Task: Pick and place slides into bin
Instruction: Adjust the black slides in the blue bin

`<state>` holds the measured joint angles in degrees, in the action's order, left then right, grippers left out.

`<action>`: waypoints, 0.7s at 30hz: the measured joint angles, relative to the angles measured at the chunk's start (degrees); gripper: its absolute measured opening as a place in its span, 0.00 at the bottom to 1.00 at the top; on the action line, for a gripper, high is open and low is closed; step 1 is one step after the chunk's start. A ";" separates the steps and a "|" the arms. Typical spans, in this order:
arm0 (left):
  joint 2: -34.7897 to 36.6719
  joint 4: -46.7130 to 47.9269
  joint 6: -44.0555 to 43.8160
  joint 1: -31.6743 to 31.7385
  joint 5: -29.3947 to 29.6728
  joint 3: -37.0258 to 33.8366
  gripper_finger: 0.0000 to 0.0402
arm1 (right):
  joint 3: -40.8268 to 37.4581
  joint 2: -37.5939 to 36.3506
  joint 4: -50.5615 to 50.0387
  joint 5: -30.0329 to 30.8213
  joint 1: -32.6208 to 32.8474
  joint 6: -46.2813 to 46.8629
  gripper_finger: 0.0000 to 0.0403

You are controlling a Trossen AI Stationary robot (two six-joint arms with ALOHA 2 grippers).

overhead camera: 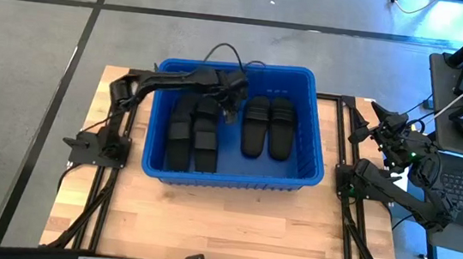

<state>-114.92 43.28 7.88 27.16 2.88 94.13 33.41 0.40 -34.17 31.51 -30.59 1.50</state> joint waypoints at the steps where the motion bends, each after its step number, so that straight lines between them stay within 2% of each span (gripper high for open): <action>1: -1.11 0.17 -0.09 0.08 1.10 -0.02 0.48 | 0.00 0.00 0.00 0.00 0.00 0.02 0.81; 8: -5.86 5.35 -0.09 0.30 7.97 -0.02 0.48 | 0.00 0.00 0.00 0.00 0.00 0.04 0.81; 15: -6.32 9.42 -1.89 0.43 13.28 0.00 0.48 | 0.00 0.00 0.02 0.00 0.02 0.22 0.81; 21: -5.94 10.96 -2.42 0.42 12.75 0.00 0.48 | 0.00 0.00 0.02 0.00 0.01 0.22 0.81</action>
<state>-120.86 54.24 5.46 27.58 15.63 94.13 33.41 0.40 -34.15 31.51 -30.58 1.72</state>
